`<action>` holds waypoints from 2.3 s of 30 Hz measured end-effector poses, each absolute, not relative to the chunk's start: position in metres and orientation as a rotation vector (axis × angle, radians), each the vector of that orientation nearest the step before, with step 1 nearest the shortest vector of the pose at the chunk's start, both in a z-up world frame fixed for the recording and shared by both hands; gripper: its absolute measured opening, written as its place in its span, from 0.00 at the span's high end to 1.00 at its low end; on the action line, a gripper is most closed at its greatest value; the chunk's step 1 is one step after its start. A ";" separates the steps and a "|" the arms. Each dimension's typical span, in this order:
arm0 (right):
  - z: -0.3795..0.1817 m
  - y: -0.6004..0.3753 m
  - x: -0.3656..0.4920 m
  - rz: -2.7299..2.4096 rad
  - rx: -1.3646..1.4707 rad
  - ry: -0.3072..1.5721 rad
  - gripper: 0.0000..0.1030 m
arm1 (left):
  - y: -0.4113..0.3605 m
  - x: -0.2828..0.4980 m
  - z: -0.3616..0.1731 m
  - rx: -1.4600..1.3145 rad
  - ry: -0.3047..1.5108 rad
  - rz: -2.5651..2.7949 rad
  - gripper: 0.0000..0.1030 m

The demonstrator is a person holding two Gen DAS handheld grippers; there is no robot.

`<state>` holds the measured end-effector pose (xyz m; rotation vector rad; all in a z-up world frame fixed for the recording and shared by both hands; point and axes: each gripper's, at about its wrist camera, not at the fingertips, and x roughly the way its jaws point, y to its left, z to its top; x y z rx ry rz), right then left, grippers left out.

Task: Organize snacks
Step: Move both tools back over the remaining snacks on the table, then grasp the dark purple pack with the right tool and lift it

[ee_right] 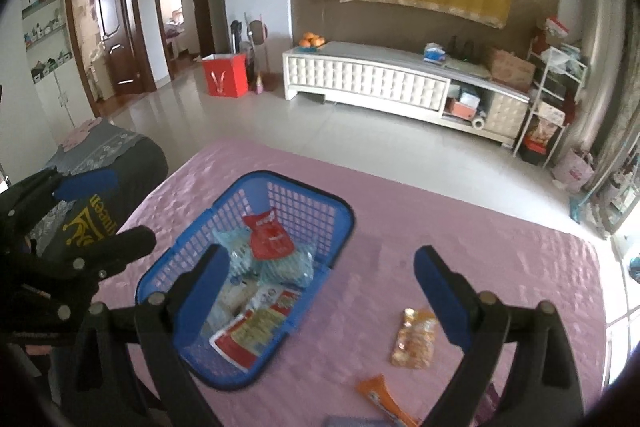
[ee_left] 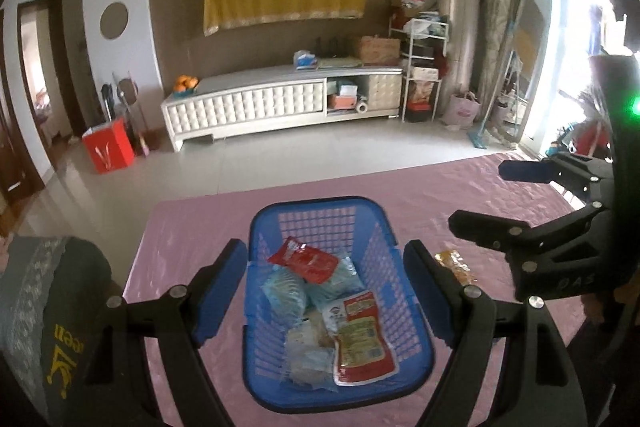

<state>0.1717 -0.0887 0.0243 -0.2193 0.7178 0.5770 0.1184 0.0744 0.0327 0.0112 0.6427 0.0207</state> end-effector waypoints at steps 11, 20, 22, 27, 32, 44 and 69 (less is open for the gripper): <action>0.023 -0.159 0.153 0.498 -0.194 0.722 0.07 | 0.025 0.120 0.023 -0.010 0.687 -0.029 0.00; 0.001 -0.207 0.152 0.451 -0.171 0.758 0.07 | -0.029 0.124 0.004 0.006 0.721 -0.060 0.00; -0.007 -0.222 0.153 0.441 -0.168 0.773 0.07 | -0.039 0.125 -0.002 0.004 0.735 -0.067 0.00; -0.024 -0.248 0.158 0.424 -0.161 0.804 0.07 | -0.066 0.130 -0.017 -0.013 0.758 -0.101 0.01; -0.052 -0.268 0.167 0.409 -0.186 0.867 0.07 | -0.088 0.140 -0.038 -0.015 0.806 -0.118 0.01; -0.130 -0.288 0.185 0.413 -0.311 1.002 0.07 | -0.129 0.162 -0.123 -0.016 0.984 -0.112 0.00; -0.196 -0.319 0.222 0.570 -0.389 1.139 0.20 | -0.150 0.192 -0.188 -0.077 1.137 -0.103 0.00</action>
